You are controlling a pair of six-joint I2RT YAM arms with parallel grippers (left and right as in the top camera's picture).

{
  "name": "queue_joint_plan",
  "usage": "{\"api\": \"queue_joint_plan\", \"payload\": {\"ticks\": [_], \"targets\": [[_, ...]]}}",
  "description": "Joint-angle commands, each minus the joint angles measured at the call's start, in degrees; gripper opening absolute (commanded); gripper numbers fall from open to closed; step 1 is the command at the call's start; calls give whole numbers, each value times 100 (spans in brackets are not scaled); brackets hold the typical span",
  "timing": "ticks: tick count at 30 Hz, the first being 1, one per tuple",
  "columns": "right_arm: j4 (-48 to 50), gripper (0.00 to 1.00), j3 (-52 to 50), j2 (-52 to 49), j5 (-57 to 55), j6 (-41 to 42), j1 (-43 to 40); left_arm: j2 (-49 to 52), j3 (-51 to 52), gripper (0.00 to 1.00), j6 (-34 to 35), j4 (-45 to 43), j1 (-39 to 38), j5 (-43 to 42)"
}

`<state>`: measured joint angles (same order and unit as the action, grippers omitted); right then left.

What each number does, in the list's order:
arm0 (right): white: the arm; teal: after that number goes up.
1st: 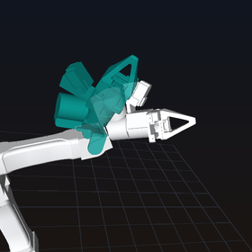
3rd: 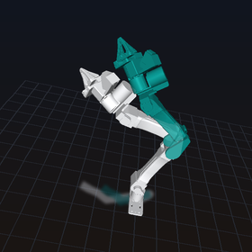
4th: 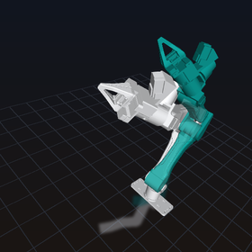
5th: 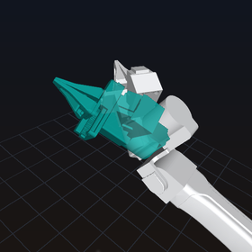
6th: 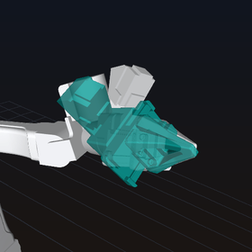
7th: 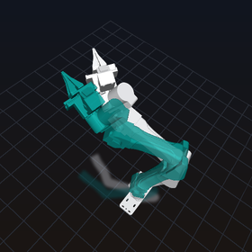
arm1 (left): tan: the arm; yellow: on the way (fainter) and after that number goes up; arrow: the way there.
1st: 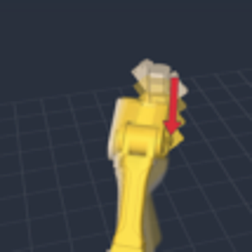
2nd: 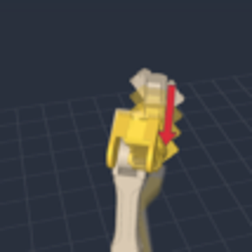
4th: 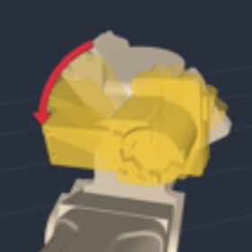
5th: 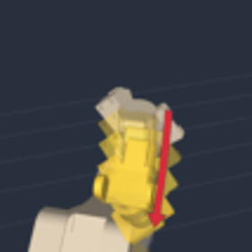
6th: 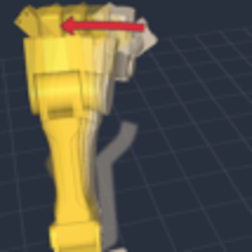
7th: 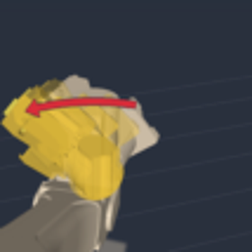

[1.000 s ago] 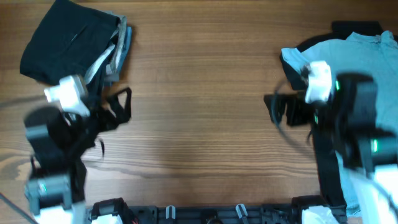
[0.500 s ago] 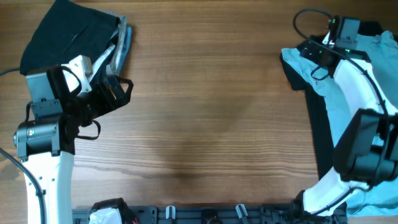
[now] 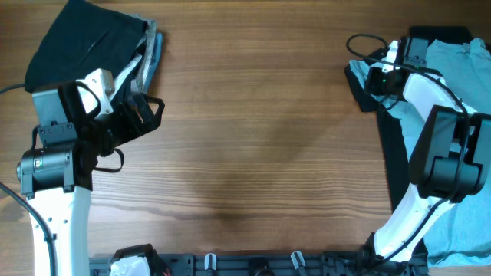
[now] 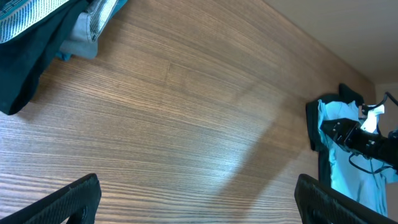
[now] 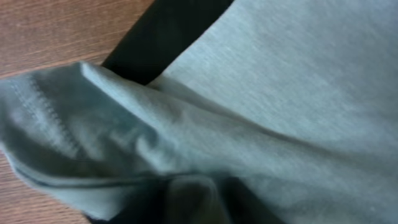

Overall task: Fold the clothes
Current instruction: 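Reach the right gripper to the light blue T-shirt and grasp it, then drag the light blue T-shirt leftward to the table center with right gripper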

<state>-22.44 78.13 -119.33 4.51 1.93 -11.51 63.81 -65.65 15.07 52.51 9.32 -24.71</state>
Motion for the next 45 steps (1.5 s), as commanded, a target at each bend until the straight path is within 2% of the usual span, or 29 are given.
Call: {"api": "queue_joint_plan", "payload": {"ticks": [1, 2, 3, 4, 5, 6, 7, 11, 15, 17, 20, 21, 23, 25, 27, 28, 29, 30, 31, 35, 37, 39, 41, 42, 45], "targets": [[-35, 18, -13, -15, 133, -24, -17, -26, -85, 100, -118, -13, -22, 76], [-31, 18, -13, 22, 131, -24, -52, -26, -85, 100, -118, -13, -22, 76], [-9, 23, -11, 131, 133, -22, -144, -26, -85, 100, -118, -13, -22, 76], [11, 33, -11, 221, 157, -26, -221, -26, -85, 100, -118, -13, -22, 76], [13, 32, -11, 299, 205, -26, -289, -26, -85, 100, -118, -13, -22, 76], [-24, 7, -11, 374, 348, -24, -356, -26, -85, 100, -118, -13, -22, 79], [-68, 4, -11, 407, 490, -22, -407, -26, -85, 100, -118, -15, -22, 87], [7, 4, 2, 621, 931, 33, -627, -26, -85, 100, -118, -13, -22, 122], [107, 4, 396, 1512, 1185, 164, -826, -33, -85, 100, -116, 55, -22, 116], [-389, 4, 957, 2159, 1259, 162, -813, -90, -85, 100, -114, 133, -22, 92], [-1123, 4, 1593, 3045, 2090, 146, -466, -291, -168, 100, -114, 133, -22, 94], [-1329, 4, 1641, 3410, 2422, 144, -50, -483, -332, 100, -46, 140, -22, 94], [-1843, 4, 1641, 3823, 2603, 111, 1458, -918, -743, 100, -52, 136, -17, 273], [-2144, 4, 1635, 3814, 2754, 118, 2610, -1178, -986, 100, -55, 138, -17, 649], [-2371, 4, 1598, 3545, 2756, 109, 4564, -1552, -1215, 100, -57, 136, -17, 1322], [-2387, 7, 1598, 3399, 2715, 103, 5233, -1674, -1255, 100, -59, 136, -17, 1534], [-2385, 16, 1598, 3189, 2601, 107, 5943, -1757, -1279, 100, -116, 136, -17, 1646], [-2492, 50, 1598, 2828, 1587, 363, 6951, -1974, -1309, 100, -142, 140, -17, 2072], [-2577, 54, 1598, 2780, 1224, 511, 7079, -2022, -1309, 100, -142, 138, -17, 2188], [-2815, 63, 1602, 3145, 496, 562, 6843, -2013, -1311, 100, -232, 140, -17, 2223], [-2815, 66, 1602, 3510, 87, 625, 6485, -1805, -1311, 100, -293, 140, -17, 1735], [-2817, 71, 1602, 3919, -380, 1060, 6002, -1429, -1311, 100, -385, 212, -28, 1056], [-2815, 71, 1600, 4470, -645, 1567, 5125, -546, -1309, 100, -920, 466, -319, 348], [-2848, 71, 1600, 4660, -647, 1792, 4638, 306, -1311, 100, -1047, 518, -820, 352], [-3101, 72, 1600, 4813, -645, 2103, 3963, 1399, -1311, 100, -1056, 293, -1408, 348]]}}
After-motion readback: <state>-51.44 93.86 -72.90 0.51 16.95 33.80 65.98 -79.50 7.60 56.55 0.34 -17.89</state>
